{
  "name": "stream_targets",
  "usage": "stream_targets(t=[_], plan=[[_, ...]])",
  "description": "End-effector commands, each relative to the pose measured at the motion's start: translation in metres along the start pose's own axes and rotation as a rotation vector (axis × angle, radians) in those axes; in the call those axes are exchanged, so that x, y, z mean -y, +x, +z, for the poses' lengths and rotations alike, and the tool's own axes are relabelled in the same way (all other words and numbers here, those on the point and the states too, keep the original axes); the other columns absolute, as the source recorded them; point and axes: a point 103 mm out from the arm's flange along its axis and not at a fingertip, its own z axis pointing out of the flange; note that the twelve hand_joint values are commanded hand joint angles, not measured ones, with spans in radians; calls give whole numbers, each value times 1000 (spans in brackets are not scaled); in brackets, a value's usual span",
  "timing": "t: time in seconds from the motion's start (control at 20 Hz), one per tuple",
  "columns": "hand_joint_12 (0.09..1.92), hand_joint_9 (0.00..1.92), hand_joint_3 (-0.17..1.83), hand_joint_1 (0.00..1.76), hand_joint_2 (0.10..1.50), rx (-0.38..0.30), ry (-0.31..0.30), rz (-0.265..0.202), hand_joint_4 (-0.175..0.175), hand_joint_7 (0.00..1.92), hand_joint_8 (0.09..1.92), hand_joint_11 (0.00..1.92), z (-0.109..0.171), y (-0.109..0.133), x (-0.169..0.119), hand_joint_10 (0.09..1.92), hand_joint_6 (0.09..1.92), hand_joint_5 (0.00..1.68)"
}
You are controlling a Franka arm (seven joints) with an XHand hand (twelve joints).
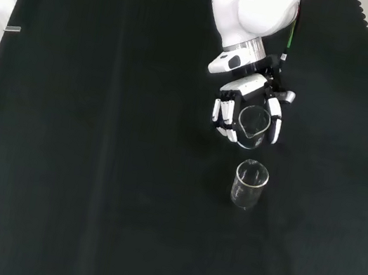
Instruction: Pick up the beaker on the right.
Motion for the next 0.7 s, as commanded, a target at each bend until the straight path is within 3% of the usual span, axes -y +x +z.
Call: stream_targets(t=[0.05,0.7], plan=[[917,1604,548,1321,662,16,27,-10,-175,1517,180,955,-1,5,0,87,301,1426],[915,1612,563,1322,652,53,53,-24,-175,1524,172,958,-18,16,2,87,293,1433]])
